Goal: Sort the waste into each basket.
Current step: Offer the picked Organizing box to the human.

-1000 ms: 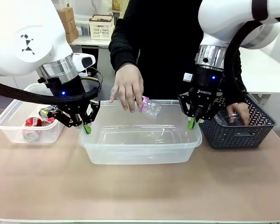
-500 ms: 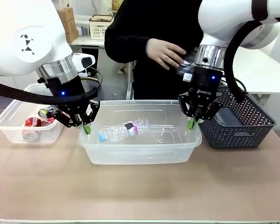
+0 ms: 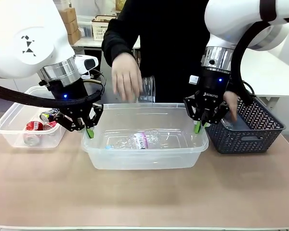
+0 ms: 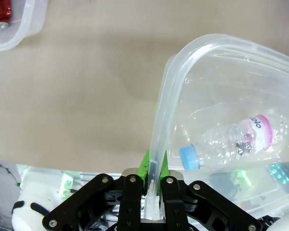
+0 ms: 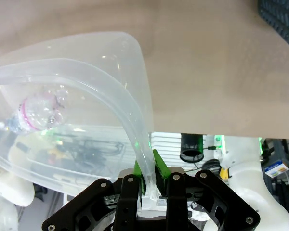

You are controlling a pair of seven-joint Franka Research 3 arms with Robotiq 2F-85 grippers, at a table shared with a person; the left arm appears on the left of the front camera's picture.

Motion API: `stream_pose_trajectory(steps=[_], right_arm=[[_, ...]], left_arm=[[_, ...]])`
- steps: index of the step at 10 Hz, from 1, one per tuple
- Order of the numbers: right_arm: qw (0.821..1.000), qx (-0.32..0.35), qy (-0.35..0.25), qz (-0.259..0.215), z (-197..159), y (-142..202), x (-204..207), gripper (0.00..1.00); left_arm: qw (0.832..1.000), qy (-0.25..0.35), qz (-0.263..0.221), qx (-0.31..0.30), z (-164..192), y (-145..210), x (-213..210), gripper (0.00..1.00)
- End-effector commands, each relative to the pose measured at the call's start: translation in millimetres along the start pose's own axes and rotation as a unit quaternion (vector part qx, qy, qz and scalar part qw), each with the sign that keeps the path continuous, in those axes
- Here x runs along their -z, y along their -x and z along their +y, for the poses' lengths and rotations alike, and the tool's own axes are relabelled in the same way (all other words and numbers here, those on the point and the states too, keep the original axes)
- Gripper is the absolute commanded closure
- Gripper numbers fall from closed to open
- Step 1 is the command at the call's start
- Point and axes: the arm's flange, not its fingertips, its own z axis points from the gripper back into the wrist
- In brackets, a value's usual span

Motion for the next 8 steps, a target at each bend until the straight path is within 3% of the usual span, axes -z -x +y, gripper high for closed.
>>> stream_pose_trajectory(steps=[1, 8], right_arm=[[1.000, 0.001, -0.004, -0.001, 0.0, 3.6, 0.5, 1.00], [1.000, 0.001, -0.004, -0.001, 0.0, 3.6, 0.5, 1.00]], left_arm=[[1.000, 0.004, -0.005, -0.002, 2.4, 1.1, -3.0, 1.00], [1.000, 0.004, -0.005, -0.002, 2.4, 1.1, -3.0, 1.00]])
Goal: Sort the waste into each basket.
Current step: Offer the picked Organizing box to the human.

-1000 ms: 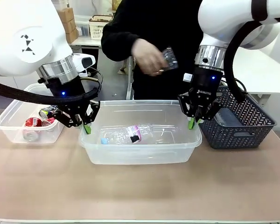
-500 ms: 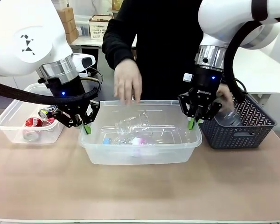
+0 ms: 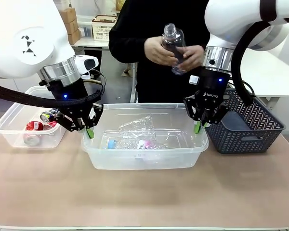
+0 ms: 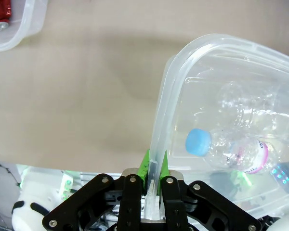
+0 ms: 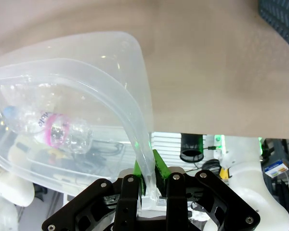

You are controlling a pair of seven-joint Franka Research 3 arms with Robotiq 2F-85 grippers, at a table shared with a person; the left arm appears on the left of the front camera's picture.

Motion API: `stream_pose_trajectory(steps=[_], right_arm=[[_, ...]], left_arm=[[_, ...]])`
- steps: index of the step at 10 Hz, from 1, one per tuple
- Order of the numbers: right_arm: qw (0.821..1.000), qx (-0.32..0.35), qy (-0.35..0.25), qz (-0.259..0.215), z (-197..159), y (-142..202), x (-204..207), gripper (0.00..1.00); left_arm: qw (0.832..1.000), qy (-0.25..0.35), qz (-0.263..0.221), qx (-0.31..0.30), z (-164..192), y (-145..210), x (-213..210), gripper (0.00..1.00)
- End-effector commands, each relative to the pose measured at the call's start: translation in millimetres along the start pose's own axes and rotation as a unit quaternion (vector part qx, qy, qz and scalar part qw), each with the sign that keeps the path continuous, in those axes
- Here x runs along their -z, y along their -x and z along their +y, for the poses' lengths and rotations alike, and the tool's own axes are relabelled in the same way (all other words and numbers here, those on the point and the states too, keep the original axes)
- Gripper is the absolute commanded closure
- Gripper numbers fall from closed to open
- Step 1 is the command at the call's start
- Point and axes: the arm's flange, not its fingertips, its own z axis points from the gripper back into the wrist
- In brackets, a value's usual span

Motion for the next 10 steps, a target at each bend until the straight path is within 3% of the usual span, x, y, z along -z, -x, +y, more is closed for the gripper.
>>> stream_pose_trajectory(steps=[1, 10], right_arm=[[1.000, 0.001, -0.004, -0.001, 0.0, 3.6, 0.6, 1.00], [1.000, 0.001, -0.004, -0.001, 0.0, 3.6, 0.6, 1.00]], left_arm=[[1.000, 0.004, -0.005, -0.002, 2.4, 1.0, -3.0, 1.00], [1.000, 0.004, -0.005, -0.002, 2.4, 1.0, -3.0, 1.00]])
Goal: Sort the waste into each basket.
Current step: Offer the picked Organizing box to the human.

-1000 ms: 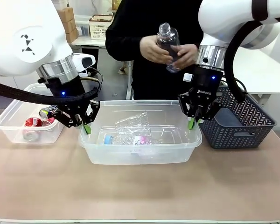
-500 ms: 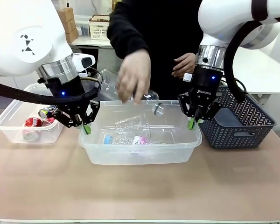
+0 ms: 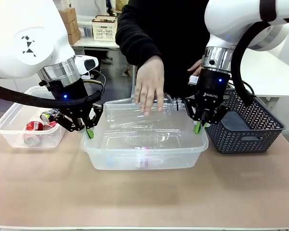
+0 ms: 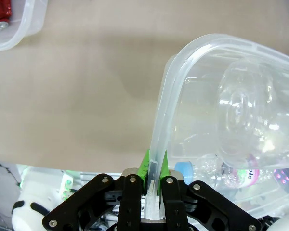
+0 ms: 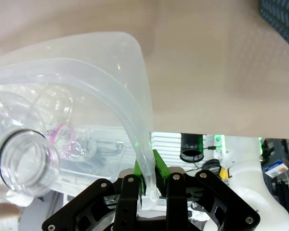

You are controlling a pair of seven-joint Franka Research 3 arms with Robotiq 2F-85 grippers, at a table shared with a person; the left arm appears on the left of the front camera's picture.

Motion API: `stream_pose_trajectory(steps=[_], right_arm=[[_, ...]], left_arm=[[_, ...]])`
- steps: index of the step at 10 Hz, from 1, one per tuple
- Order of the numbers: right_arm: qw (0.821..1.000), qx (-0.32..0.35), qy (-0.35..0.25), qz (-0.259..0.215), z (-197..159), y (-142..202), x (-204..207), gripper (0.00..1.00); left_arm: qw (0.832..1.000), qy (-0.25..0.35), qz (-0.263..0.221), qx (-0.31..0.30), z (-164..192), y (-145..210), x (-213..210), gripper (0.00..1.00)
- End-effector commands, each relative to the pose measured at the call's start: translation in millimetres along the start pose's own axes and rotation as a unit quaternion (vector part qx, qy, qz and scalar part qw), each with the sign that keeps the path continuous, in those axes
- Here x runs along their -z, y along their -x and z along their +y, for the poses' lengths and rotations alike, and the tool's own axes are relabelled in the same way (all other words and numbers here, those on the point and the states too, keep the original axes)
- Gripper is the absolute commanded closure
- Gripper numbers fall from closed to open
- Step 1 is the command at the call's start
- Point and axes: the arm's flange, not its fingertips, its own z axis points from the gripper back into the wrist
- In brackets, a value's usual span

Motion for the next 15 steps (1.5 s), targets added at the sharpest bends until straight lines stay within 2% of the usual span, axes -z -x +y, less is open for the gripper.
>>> stream_pose_trajectory(steps=[1, 9, 10, 12, 15], right_arm=[[1.000, 0.001, -0.004, -0.001, 0.0, 3.7, 0.2, 1.00], [1.000, 0.001, -0.004, -0.001, 0.0, 3.7, 0.2, 1.00], [1.000, 0.000, 0.000, 0.000, 0.0, 0.0, 0.0, 0.92], [1.000, -0.026, 0.005, 0.011, 31.2, -52.0, -26.6, 0.92], [0.999, -0.032, -0.008, 0.008, 66.5, -109.1, -50.8, 0.92]], left_arm=[[1.000, 0.004, -0.006, -0.002, 2.3, 0.8, -3.4, 1.00], [1.000, 0.004, -0.006, -0.002, 2.3, 0.8, -3.4, 1.00], [1.000, 0.000, 0.000, 0.000, 0.0, 0.0, 0.0, 0.94], [0.999, 0.015, -0.026, 0.015, -17.4, -58.6, -5.7, 0.94], [0.999, 0.030, -0.026, 0.024, -37.0, -121.5, 1.5, 0.94]])
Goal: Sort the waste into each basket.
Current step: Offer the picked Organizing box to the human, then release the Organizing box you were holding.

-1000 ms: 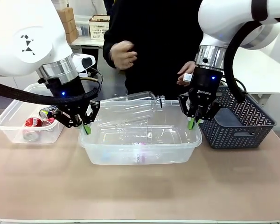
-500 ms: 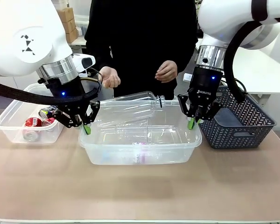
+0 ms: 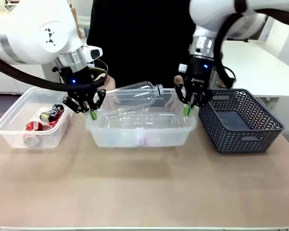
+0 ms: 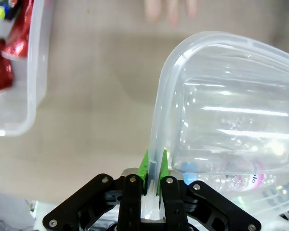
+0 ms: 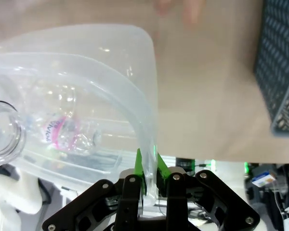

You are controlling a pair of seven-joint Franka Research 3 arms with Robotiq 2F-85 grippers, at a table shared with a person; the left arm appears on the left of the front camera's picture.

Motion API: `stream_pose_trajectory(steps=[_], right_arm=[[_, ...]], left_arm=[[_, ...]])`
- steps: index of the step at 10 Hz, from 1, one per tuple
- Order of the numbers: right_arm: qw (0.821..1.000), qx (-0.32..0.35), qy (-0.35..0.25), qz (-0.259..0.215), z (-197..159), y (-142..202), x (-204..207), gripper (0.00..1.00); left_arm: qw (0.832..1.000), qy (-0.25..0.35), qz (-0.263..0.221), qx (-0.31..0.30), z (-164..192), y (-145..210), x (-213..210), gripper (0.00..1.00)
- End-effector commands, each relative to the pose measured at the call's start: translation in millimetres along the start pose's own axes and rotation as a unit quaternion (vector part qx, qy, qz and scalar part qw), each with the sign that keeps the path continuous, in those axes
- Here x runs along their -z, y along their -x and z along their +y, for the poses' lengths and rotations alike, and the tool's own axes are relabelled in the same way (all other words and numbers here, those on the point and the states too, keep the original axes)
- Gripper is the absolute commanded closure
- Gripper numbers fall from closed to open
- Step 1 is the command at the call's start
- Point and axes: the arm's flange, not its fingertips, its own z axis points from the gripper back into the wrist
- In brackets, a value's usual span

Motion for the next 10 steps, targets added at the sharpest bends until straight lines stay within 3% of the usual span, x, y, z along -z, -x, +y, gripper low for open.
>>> stream_pose_trajectory(steps=[1, 2, 3, 10], right_arm=[[0.999, 0.003, -0.034, 0.022, 39.2, -32.1, -6.4, 0.92], [0.999, 0.012, -0.038, 0.031, 40.1, -44.7, 4.9, 0.92], [1.000, 0.000, 0.000, 0.004, 0.2, -22.1, -3.8, 0.92], [1.000, 0.000, 0.000, 0.004, 0.2, -22.1, -3.8, 0.92]], left_arm=[[0.999, 0.037, -0.007, -0.007, -38.0, -26.6, -0.8, 0.94], [0.999, 0.041, 0.010, -0.014, -36.6, -31.6, 8.3, 0.94], [1.000, 0.000, 0.001, -0.002, -0.1, -21.6, 4.9, 0.94], [1.000, 0.000, 0.001, -0.002, -0.1, -21.6, 4.9, 0.94]])
